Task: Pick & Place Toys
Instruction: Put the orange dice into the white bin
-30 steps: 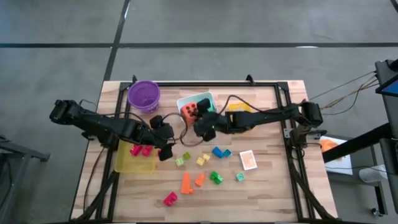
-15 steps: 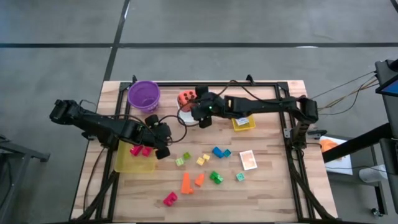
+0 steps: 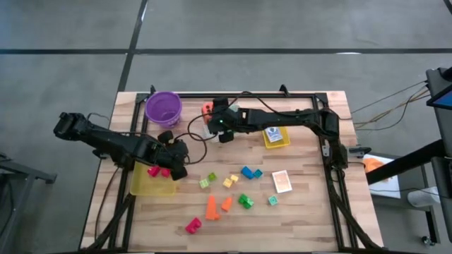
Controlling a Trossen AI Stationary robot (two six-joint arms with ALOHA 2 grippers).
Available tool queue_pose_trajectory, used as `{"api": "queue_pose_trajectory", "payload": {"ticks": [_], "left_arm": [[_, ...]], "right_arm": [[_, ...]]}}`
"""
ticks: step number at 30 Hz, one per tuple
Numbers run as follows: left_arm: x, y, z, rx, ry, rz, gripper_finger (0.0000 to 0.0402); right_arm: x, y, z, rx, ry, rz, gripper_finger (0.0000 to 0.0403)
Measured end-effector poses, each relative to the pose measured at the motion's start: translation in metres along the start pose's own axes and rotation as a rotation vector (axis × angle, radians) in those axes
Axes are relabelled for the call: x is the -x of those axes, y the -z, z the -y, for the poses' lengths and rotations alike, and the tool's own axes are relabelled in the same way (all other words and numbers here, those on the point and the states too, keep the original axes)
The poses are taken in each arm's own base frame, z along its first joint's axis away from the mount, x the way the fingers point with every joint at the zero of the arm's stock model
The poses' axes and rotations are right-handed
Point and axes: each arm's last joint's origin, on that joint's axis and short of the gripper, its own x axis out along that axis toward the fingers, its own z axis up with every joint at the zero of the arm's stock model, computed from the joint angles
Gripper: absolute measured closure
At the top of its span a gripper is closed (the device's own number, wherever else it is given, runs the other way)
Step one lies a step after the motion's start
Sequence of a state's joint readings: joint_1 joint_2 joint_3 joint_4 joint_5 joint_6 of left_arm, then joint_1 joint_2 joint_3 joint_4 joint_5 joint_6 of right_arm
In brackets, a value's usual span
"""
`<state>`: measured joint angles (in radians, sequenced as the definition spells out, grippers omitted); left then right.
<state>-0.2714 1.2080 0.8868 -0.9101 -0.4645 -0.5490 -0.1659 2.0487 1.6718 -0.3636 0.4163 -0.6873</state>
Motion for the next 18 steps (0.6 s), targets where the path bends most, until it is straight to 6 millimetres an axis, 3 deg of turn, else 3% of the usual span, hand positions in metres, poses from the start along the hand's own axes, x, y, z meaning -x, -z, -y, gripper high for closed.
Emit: {"api": "queue_pose_trajectory", "payload": {"ticks": [8, 18], "left_arm": [[0.006, 0.010, -0.009, 0.058, 0.056, 0.090, 0.0301], [0.006, 0.014, -0.012, 0.061, 0.066, 0.107, 0.0301]], "right_arm": [[-0.020, 0.007, -0.016, 0.028, -0.022, -0.070, 0.0319], [-0.023, 0.011, -0.027, -0.008, -0.063, -0.105, 0.0323]]}}
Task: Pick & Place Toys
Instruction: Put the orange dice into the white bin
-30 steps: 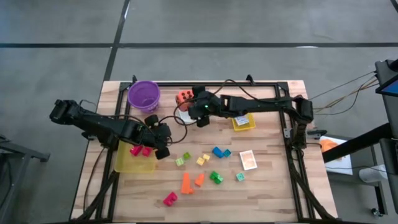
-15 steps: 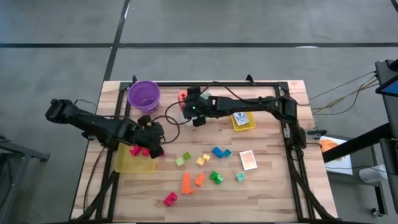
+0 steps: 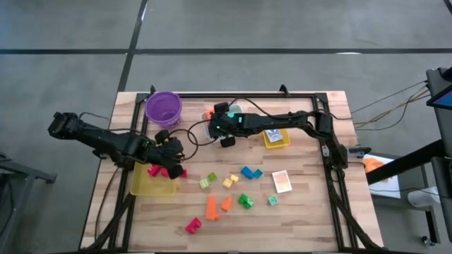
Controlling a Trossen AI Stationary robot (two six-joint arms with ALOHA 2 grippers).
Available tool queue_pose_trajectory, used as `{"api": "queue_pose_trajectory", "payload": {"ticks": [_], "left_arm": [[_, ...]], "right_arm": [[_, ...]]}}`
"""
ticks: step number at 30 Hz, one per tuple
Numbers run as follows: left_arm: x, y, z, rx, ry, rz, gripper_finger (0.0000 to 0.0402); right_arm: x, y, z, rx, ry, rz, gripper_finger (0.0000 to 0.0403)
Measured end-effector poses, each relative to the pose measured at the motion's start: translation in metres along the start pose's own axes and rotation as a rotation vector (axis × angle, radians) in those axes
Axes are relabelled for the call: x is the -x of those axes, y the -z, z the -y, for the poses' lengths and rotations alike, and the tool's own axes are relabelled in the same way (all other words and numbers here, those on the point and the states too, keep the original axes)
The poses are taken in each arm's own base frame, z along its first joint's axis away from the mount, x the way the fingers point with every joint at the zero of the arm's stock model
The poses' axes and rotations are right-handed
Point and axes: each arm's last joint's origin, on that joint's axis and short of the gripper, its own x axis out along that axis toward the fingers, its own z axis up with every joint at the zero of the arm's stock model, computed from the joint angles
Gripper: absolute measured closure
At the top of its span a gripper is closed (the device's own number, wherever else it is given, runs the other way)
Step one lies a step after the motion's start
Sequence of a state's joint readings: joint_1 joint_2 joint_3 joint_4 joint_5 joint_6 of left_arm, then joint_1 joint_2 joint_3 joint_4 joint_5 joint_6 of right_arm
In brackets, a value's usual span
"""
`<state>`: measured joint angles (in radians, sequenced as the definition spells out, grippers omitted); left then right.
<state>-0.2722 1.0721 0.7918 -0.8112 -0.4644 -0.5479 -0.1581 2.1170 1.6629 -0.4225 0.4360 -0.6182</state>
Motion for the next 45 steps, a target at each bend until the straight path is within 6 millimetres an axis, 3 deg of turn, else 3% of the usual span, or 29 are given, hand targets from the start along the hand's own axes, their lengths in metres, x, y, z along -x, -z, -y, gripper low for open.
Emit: {"api": "queue_pose_trajectory", "payload": {"ticks": [12, 38, 40, 45], "left_arm": [[0.000, -0.001, 0.000, 0.002, 0.003, 0.005, 0.0301], [0.000, -0.001, 0.000, 0.006, 0.004, 0.005, 0.0301], [0.000, -0.001, 0.000, 0.006, 0.004, 0.005, 0.0301], [0.000, -0.001, 0.000, 0.006, 0.004, 0.006, 0.0301]], "right_arm": [[-0.017, 0.000, -0.020, -0.012, -0.084, 0.010, 0.0328], [-0.018, 0.000, -0.023, 0.024, -0.094, 0.011, 0.0333], [-0.018, 0.000, -0.024, 0.024, -0.096, 0.011, 0.0303], [-0.018, -0.001, -0.024, -0.036, -0.083, 0.003, 0.0171]]}}
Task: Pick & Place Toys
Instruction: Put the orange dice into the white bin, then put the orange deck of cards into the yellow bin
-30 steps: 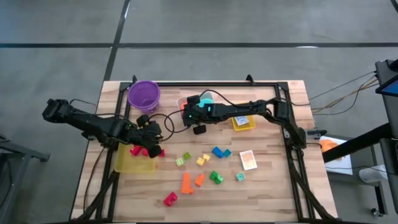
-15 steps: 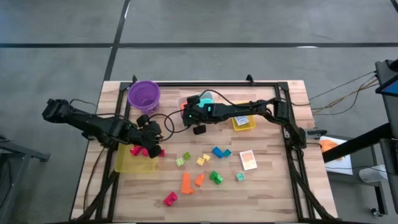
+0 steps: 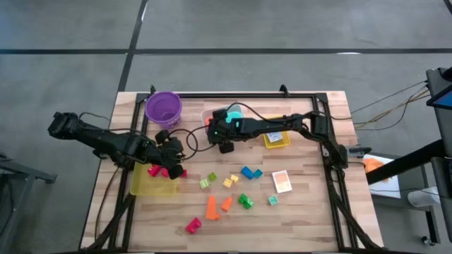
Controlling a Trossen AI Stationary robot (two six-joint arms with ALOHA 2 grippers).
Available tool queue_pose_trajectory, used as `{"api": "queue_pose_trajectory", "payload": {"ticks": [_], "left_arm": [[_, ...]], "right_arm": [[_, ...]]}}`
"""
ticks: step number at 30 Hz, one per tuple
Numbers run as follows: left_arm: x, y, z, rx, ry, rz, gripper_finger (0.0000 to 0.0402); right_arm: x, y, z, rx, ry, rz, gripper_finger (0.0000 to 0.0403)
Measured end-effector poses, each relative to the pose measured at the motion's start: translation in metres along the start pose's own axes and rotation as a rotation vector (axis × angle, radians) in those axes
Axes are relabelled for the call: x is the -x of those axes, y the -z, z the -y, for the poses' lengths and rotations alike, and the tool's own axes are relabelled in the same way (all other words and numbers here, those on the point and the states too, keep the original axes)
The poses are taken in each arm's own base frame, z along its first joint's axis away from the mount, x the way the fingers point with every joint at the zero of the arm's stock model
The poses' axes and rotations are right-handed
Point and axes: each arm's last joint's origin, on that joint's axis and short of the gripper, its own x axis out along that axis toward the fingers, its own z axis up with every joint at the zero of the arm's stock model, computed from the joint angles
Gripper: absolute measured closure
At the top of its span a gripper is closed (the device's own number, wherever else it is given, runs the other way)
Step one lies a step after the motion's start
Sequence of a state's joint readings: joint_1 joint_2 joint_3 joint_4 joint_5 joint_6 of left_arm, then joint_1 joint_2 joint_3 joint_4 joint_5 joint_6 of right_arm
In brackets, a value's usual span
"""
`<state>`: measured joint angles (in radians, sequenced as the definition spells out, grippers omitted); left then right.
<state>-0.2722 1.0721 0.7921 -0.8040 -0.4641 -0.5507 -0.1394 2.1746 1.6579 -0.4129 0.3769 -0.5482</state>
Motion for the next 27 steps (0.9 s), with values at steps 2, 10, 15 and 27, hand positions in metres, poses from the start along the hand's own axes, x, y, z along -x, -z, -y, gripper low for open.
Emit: {"api": "queue_pose_trajectory", "payload": {"ticks": [2, 10, 15, 27], "left_arm": [[0.000, 0.000, 0.000, 0.000, 0.000, 0.000, 0.0301], [0.000, 0.000, 0.000, 0.001, 0.000, 0.001, 0.0301], [0.000, 0.000, 0.000, 0.001, 0.000, 0.000, 0.0301], [0.000, 0.000, 0.000, 0.001, 0.000, 0.000, 0.0301]], "right_arm": [[0.000, 0.000, 0.000, -0.005, 0.012, -0.006, 0.0126], [0.004, -0.003, -0.004, 0.040, 0.085, -0.040, 0.0038], [0.010, -0.008, -0.011, 0.085, 0.136, -0.067, 0.0035], [0.063, -0.019, 0.010, -0.053, 0.165, 0.038, 0.0035]]}}
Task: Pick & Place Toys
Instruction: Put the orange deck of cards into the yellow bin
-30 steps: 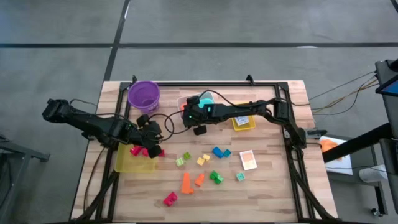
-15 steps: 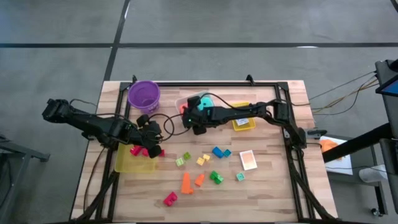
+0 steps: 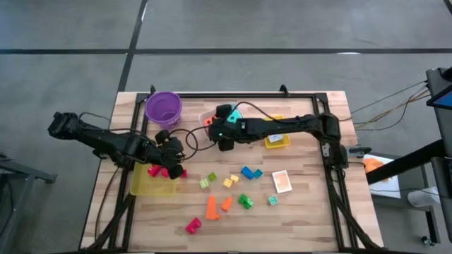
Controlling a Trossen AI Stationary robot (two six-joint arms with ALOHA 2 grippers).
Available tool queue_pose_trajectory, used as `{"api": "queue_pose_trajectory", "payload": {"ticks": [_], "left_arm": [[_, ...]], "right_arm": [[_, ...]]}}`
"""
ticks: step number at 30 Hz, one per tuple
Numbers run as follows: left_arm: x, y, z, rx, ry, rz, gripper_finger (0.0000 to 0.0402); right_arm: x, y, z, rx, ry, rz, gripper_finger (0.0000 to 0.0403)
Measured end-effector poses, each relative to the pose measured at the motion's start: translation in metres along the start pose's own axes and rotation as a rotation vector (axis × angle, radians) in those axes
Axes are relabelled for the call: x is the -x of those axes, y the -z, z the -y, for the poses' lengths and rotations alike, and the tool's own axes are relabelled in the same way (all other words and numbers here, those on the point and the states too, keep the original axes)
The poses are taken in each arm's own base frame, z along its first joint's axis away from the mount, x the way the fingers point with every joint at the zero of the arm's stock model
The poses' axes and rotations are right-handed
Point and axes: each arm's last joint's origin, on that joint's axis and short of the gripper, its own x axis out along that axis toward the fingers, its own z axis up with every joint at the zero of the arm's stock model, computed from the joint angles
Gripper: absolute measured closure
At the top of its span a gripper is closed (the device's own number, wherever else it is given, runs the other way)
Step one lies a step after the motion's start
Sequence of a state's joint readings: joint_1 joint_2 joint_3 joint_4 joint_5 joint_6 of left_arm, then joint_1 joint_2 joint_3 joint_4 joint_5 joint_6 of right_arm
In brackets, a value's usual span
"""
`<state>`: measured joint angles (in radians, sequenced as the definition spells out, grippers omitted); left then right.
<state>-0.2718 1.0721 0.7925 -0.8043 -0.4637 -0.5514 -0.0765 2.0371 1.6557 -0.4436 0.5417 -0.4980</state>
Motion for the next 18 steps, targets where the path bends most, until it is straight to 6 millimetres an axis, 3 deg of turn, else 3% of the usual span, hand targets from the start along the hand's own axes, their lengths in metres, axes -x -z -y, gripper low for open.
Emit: {"api": "queue_pose_trajectory", "payload": {"ticks": [9, 18], "left_arm": [[0.001, -0.004, 0.001, 0.046, 0.005, 0.044, 0.0301], [0.000, -0.015, 0.008, 0.087, 0.055, 0.150, 0.0301]], "right_arm": [[0.067, 0.021, 0.021, -0.364, -0.329, -0.047, 0.0035], [0.127, 0.057, -0.009, -0.483, -0.418, -0.148, 0.0035]]}}
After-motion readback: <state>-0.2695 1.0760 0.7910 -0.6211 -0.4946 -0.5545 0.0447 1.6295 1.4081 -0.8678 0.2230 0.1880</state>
